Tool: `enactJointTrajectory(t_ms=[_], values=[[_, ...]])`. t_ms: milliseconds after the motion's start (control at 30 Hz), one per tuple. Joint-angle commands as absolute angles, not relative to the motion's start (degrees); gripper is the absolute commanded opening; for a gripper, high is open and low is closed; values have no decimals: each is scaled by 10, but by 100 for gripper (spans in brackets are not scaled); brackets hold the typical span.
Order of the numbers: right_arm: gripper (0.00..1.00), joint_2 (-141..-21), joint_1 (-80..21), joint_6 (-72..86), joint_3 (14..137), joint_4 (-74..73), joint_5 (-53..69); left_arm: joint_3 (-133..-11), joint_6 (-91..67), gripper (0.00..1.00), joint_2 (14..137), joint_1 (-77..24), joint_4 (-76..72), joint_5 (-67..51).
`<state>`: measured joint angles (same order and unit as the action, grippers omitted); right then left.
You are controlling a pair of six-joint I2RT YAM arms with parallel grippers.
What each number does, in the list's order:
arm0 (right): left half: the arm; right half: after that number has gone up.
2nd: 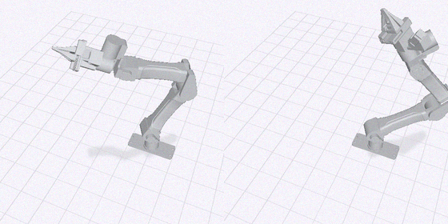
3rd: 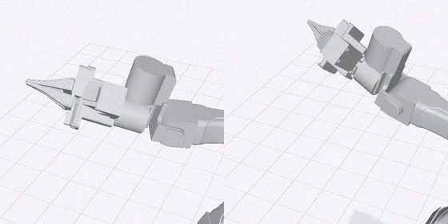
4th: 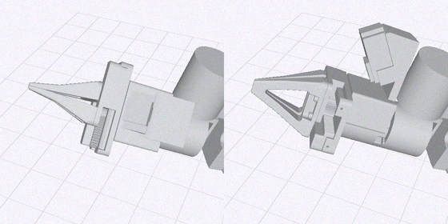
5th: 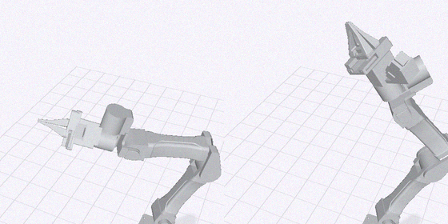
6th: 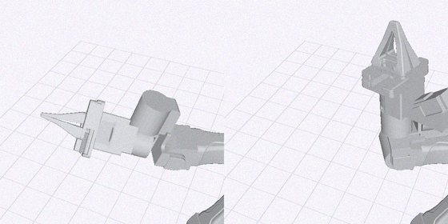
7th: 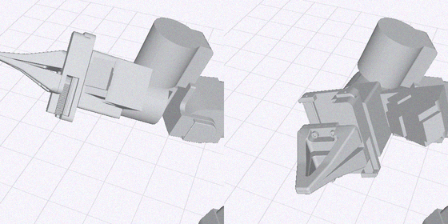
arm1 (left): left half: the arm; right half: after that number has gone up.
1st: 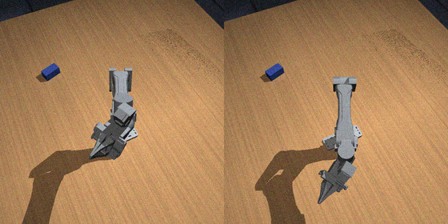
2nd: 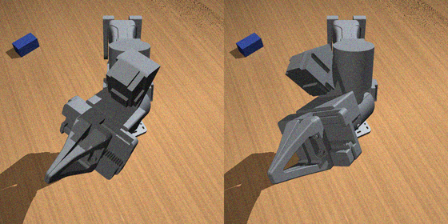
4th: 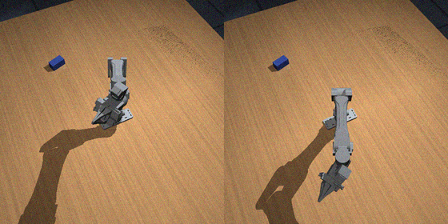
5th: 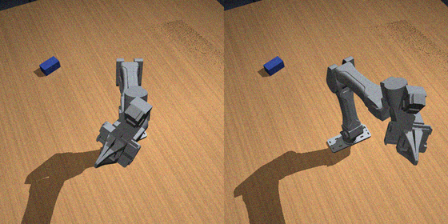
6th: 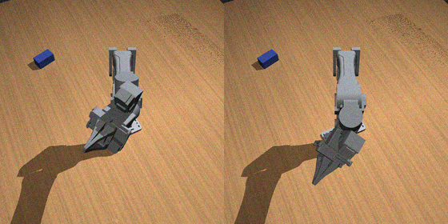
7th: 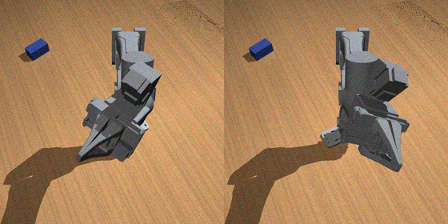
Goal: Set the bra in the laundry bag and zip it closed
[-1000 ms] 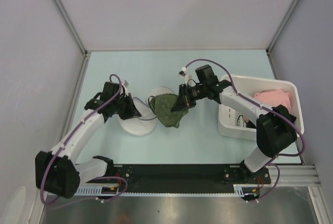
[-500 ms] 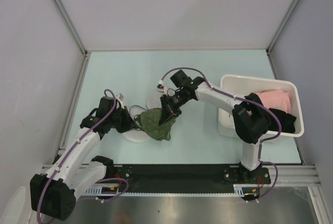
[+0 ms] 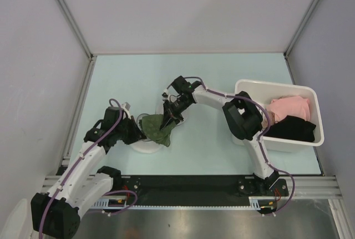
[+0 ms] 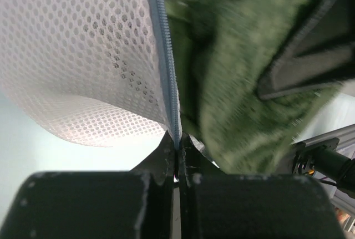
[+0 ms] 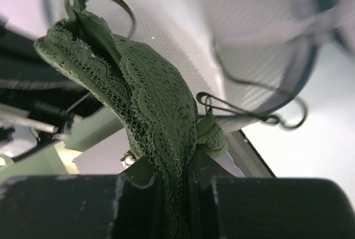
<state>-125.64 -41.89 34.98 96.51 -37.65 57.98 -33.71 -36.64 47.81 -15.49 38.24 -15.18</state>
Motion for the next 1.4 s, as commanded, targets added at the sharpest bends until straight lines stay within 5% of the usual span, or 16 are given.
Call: enactJointTrajectory(t_ms=[0, 367, 667, 800, 1167, 1267, 1333, 1367], values=[[0, -1323, -425, 355, 1048, -453, 561, -344, -375, 0, 468, -156, 376, -145], [0, -1449, -439, 401, 1275, -555, 486, -343, -376, 0, 462, -163, 376, -152], [0, -1388, -474, 659, 1142, -355, 440, -351, -380, 0, 486, -191, 338, -168], [0, -1333, -480, 812, 1035, -138, 431, -346, -386, 0, 496, -197, 323, -193], [0, -1257, -487, 939, 890, 67, 408, -348, -403, 0, 499, -201, 279, -190], [0, -1244, -493, 862, 877, 19, 415, -371, -392, 0, 525, -200, 279, -176], [0, -1232, -497, 763, 875, -30, 411, -394, -385, 7, 554, -200, 288, -171], [0, -1230, -496, 732, 878, -75, 403, -403, -383, 26, 559, -200, 298, -163]])
